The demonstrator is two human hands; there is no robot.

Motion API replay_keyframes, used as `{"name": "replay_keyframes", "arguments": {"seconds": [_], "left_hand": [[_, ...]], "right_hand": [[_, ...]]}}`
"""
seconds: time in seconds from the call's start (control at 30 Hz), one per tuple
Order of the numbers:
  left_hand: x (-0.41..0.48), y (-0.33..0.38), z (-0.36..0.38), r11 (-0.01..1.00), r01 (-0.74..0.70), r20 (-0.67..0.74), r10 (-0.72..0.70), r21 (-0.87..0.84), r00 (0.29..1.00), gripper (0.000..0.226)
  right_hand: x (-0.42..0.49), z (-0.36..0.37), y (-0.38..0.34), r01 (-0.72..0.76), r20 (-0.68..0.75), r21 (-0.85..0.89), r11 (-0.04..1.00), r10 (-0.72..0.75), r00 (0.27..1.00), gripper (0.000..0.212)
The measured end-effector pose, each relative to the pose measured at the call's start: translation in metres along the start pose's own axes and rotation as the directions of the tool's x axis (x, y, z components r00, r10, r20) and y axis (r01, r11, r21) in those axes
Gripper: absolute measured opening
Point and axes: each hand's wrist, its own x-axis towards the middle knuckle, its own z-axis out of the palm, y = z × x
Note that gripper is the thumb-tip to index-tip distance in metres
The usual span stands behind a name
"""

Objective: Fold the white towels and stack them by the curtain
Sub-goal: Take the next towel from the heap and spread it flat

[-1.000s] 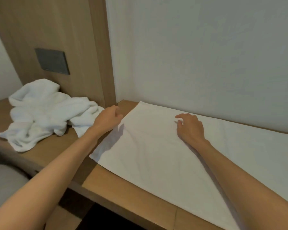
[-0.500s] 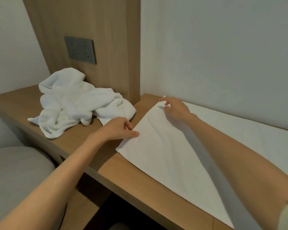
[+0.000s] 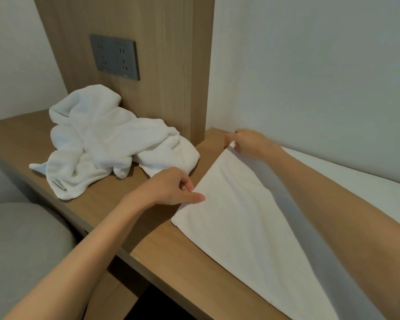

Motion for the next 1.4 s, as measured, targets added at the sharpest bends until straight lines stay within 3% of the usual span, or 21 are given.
{"name": "replay_keyframes", "arguments": {"seconds": [0.1, 0.2, 0.33, 0.47, 0.63, 0.7, 0.8, 0.9, 1.0, 1.2, 1.4], "left_hand": [[0.0, -0.002, -0.001, 1.0, -0.011, 0.018, 0.011, -0.015, 1.0, 0.033], [-0.003, -0.003, -0.003, 0.999, -0.01, 0.018, 0.011, -0.049, 1.0, 0.032], [-0.006, -0.003, -0.011, 0.986, 0.007, -0.043, -0.014, -0.164, 0.999, 0.023], [-0.01, -0.001, -0.031, 0.98, 0.062, -0.218, -0.103, -0.188, 0.97, 0.019], [-0.025, 0.014, -0.064, 0.921, -0.029, -0.429, -0.153, -0.388, 0.89, 0.016], [-0.03, 0.027, -0.073, 0.913, -0.072, -0.474, -0.14, -0.402, 0.869, 0.017], [-0.039, 0.048, -0.078, 0.907, -0.142, -0.517, -0.093, -0.396, 0.851, 0.015], [-0.049, 0.074, -0.075, 0.86, -0.208, -0.476, -0.045, -0.466, 0.878, 0.015], [-0.057, 0.104, -0.064, 0.811, -0.236, -0.386, 0.014, -0.536, 0.922, 0.016], [-0.069, 0.178, -0.033, 0.75, -0.268, -0.252, 0.139, -0.605, 0.958, 0.016], [-0.076, 0.251, 0.01, 0.747, -0.297, -0.09, 0.306, -0.595, 0.948, 0.008]], "right_hand": [[0.007, -0.007, -0.004, -0.008, 0.089, -0.066, 0.998, 0.014, 0.996, 0.027], [0.01, -0.008, -0.009, -0.067, 0.066, -0.066, 0.996, 0.072, 0.995, 0.023], [0.008, -0.003, -0.009, -0.156, -0.12, 0.165, 0.974, 0.177, 0.977, 0.018], [0.02, -0.001, -0.021, -0.197, -0.332, 0.411, 0.89, 0.347, 0.877, 0.014], [0.041, -0.019, -0.045, -0.197, -0.341, 0.746, 0.636, 0.62, 0.707, 0.011], [0.043, -0.034, -0.052, -0.131, -0.296, 0.859, 0.494, 0.69, 0.66, 0.014], [0.031, -0.061, -0.051, -0.071, -0.247, 0.929, 0.362, 0.753, 0.61, 0.019], [0.006, -0.084, -0.039, -0.02, -0.214, 0.962, 0.273, 0.795, 0.567, 0.013], [-0.027, -0.101, -0.02, -0.013, -0.208, 0.966, 0.259, 0.805, 0.556, 0.014], [-0.104, -0.131, 0.026, -0.025, -0.161, 0.975, 0.22, 0.783, 0.601, 0.044], [-0.192, -0.16, 0.07, 0.019, -0.096, 0.994, 0.108, 0.764, 0.638, 0.046]]}}
